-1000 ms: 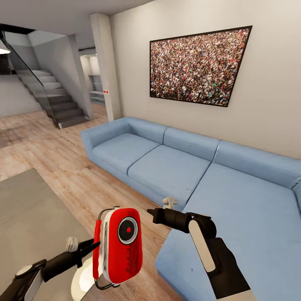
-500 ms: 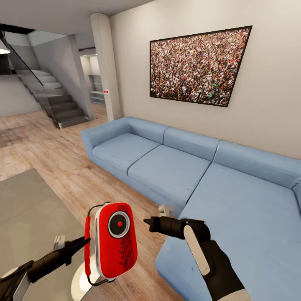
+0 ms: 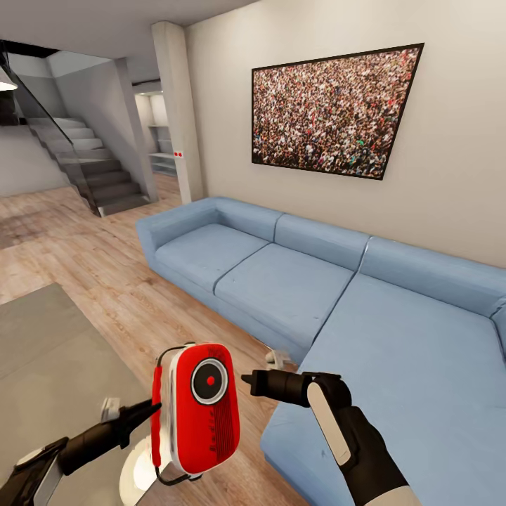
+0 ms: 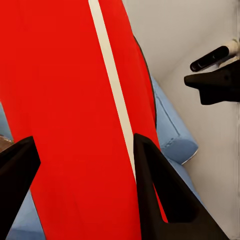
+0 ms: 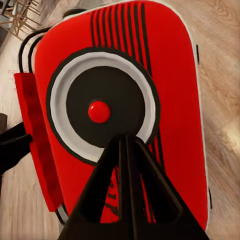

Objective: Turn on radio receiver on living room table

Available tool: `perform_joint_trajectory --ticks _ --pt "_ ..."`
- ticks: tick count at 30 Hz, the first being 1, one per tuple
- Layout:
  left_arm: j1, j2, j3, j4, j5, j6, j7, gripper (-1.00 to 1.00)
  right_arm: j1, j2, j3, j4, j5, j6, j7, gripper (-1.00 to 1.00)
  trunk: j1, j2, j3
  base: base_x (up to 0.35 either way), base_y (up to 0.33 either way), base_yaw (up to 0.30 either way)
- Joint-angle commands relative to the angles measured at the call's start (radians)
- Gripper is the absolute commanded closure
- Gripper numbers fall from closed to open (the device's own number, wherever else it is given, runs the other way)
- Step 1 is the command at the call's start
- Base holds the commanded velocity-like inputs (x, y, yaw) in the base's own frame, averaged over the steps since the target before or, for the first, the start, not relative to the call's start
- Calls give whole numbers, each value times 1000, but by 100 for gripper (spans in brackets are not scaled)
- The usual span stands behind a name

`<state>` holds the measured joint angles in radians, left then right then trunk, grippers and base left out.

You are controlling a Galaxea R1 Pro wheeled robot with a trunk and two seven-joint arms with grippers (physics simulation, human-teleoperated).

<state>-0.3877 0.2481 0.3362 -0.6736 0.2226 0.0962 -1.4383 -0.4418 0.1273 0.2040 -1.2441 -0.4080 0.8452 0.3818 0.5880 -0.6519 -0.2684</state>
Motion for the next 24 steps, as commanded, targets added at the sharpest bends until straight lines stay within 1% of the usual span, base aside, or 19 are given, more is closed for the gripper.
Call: perform_joint_trajectory --ticks 1,2,3,6,8,12,15,19,24 --pt "0 -3 -10 -2 0 -6 4 100 0 1 0 0 0 0 0 100 0 0 0 0 0 0" --pt "0 -5 -24 -3 -1 -9 7 100 0 1 0 0 0 0 0 100 0 0 0 0 0 0" --pt "0 -7 -30 -4 -1 -11 11 100 0 1 0 0 0 0 0 100 0 0 0 0 0 0" --pt "0 -21 -40 -6 -1 -14 36 100 0 3 0 -2 3 0 -5 100 0 0 0 0 0 0" --pt "0 -25 -42 -7 -2 -15 48 100 -3 4 0 -3 5 1 -9 100 0 0 0 0 0 0" --pt "0 -29 -43 -7 -2 -15 73 100 -33 7 1 0 3 3 -15 100 0 0 0 0 0 0" --pt "0 -29 -43 -8 -2 -15 77 100 -39 8 1 1 2 2 -36 100 0 0 0 0 0 0" --pt "0 -29 -43 -8 -2 -15 78 100 -56 8 2 3 0 -1 -88 100 0 0 0 0 0 0" --pt "0 -28 -44 -8 -2 -14 77 100 -62 8 1 7 -1 0 -97 100 0 0 0 0 0 0"
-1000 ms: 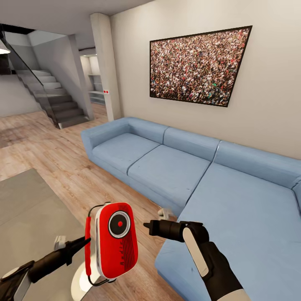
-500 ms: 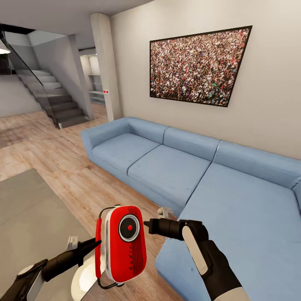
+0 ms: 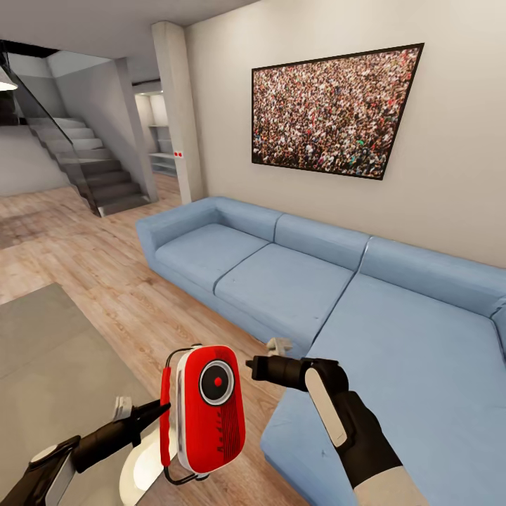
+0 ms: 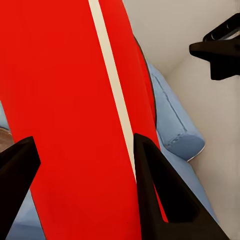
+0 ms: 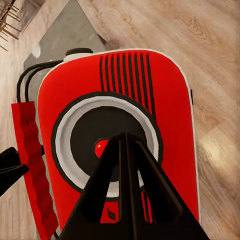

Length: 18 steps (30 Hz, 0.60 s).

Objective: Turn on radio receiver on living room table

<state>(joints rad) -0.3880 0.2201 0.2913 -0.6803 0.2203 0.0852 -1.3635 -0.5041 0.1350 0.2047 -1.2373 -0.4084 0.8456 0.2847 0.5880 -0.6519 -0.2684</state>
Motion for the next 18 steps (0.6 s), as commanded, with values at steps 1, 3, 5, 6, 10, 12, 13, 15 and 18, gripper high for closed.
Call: perform_joint_trajectory --ticks 1,3,5,6,10,12,13,15,18 --pt "0 0 1 -1 1 -3 2 100 -1 0 0 3 0 0 0 100 0 0 0 0 0 0" --pt "0 1 1 -1 1 -3 1 100 -14 0 -1 33 -1 1 -1 100 0 0 0 0 0 0" --pt "0 1 1 -1 1 -3 1 100 -33 0 -1 80 -2 -3 -1 100 0 0 0 0 0 0" --pt "0 1 1 -1 1 -3 1 100 -42 0 -1 105 -2 -5 0 100 0 0 0 0 0 0" --pt "0 1 0 -1 1 -2 2 100 -60 0 -1 160 -3 -8 2 100 0 0 0 0 0 0" --pt "0 0 0 -1 1 -2 2 100 -61 8 0 167 -3 -8 2 100 0 0 0 0 0 0" --pt "0 0 0 -1 1 -2 2 100 -61 16 0 169 -3 -8 2 100 0 0 0 0 0 0" --pt "0 0 0 -1 1 -2 2 100 -62 29 0 176 -2 -8 2 100 0 0 0 0 0 0" --pt "0 0 1 -1 1 -2 2 100 -62 40 0 184 -2 -9 7 100 0 0 0 0 0 0"
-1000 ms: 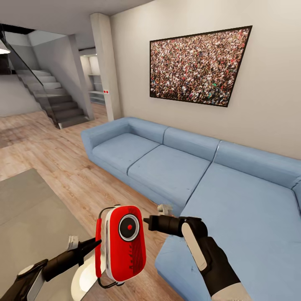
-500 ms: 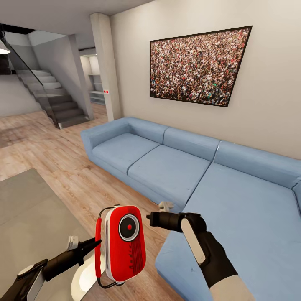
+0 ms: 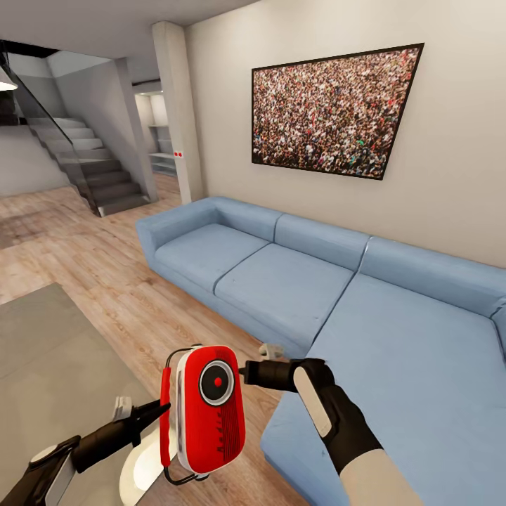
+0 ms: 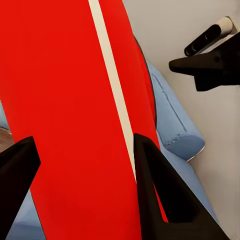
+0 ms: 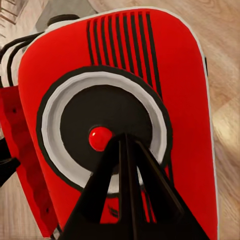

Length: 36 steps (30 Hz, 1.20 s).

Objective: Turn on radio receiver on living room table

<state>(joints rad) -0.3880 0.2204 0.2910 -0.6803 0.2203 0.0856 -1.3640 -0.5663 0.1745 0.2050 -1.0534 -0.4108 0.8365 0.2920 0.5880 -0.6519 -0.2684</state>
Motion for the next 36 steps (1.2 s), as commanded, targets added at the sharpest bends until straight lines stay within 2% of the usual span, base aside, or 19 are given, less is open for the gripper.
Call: perform_joint_trajectory --ticks 1,4,11,19,27,32,36 --pt "0 0 1 -1 1 -3 2 100 0 0 0 1 1 0 3 100 0 0 0 0 0 0" --pt "0 0 1 -1 1 -3 2 100 0 -1 -3 2 1 0 12 100 0 0 0 0 0 0" --pt "0 1 1 -1 1 -3 2 100 -1 -29 -5 4 5 1 142 100 0 0 0 0 0 0" --pt "0 1 1 -1 1 -3 2 100 0 -53 -6 4 2 1 159 100 0 0 0 0 0 0" --pt "0 0 2 -1 1 -3 3 100 -8 -58 -26 11 4 1 158 100 0 0 0 0 0 0" --pt "0 -1 1 -1 1 -3 3 100 -67 -58 -28 125 5 0 158 100 0 0 0 0 0 0" --pt "0 -1 1 -1 1 -3 3 100 -83 -58 -29 148 3 -2 159 100 0 0 0 0 0 0"
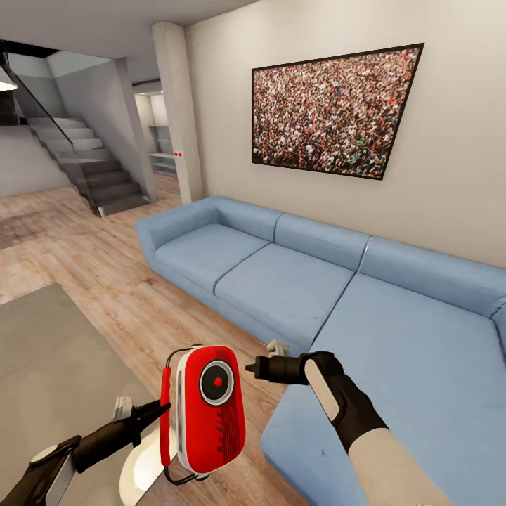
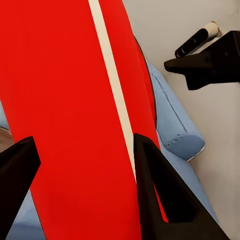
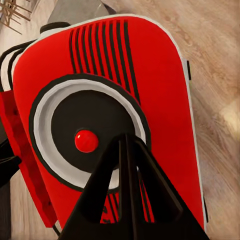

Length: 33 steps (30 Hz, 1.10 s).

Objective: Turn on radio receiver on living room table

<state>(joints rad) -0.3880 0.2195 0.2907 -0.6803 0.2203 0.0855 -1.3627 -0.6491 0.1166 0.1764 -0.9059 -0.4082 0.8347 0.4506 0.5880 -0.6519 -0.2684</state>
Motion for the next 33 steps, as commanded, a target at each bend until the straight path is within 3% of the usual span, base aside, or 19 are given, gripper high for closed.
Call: perform_joint_trajectory --ticks 1,4,6,11,13,16,19,26,33 --pt "0 0 1 -1 1 -3 2 100 -1 0 0 1 -1 0 0 100 0 0 0 0 0 0" --pt "0 -1 1 -1 1 -3 2 100 -3 -1 0 4 -1 -1 0 100 0 0 0 0 0 0" --pt "0 -15 0 -2 -1 -3 10 100 -3 0 1 5 -1 -1 0 100 0 0 0 0 0 0" --pt "0 -26 -1 -3 0 0 87 100 -3 -1 1 7 0 -1 0 100 0 0 0 0 0 0" --pt "0 -38 -15 -4 -1 0 116 100 -3 0 1 8 0 -1 0 100 0 0 0 0 0 0" --pt "0 -45 -74 -8 -1 -1 187 100 -3 0 2 8 1 -2 0 100 0 0 0 0 0 0" --pt "0 -46 -109 -20 -1 -2 216 100 -3 0 2 9 3 -2 0 100 0 0 0 0 0 0" --pt "0 -44 -120 -23 -1 -5 210 100 -3 -1 0 7 10 0 0 100 0 0 0 0 0 0" --pt "0 -27 -119 -27 -1 -45 94 100 -4 -3 0 5 10 0 0 100 0 0 0 0 0 0"
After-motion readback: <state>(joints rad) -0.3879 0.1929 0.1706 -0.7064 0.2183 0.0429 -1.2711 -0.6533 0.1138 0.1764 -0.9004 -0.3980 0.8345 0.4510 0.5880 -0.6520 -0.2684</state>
